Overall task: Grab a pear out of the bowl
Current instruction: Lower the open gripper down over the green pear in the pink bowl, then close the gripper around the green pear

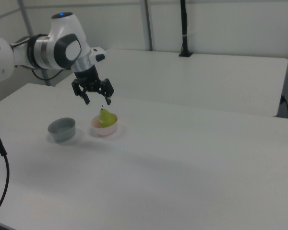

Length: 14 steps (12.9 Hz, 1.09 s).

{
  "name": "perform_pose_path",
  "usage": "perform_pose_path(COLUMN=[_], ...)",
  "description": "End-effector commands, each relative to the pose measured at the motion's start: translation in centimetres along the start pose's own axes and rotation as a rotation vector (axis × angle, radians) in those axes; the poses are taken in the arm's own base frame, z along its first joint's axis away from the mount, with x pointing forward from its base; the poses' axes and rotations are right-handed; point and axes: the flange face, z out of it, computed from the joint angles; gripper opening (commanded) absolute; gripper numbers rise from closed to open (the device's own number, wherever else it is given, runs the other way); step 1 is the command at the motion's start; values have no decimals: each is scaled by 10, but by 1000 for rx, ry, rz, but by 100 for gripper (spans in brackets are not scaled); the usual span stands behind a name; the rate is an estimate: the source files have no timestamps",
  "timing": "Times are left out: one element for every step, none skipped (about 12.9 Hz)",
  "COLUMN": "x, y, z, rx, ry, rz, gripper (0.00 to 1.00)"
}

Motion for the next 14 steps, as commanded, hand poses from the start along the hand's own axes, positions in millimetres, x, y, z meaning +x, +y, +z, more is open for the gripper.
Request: perform_pose_path(x=[16, 20, 23, 27, 30, 31, 32, 34, 35, 34, 35, 38, 39, 39], y=[-15, -19, -29, -31, -31, -33, -33, -38, -38, -40, -48, -49, -49, -49], z=[41, 56, 69, 78, 86, 95, 101, 105, 107, 117, 120, 122, 126, 131], rx=[19, 22, 26, 26, 28, 27, 28, 31, 30, 28, 28, 30, 30, 30], ry=[48, 58, 69, 94, 111, 117, 125, 137, 143, 133, 134, 152, 155, 151], rz=[-28, -30, -21, -7, 7, 11, 11, 6, 5, -1, -13, -13, -14, -16], gripper=[100, 100, 100, 100, 100, 100, 100, 100, 100, 97, 90, 84, 84, 84])
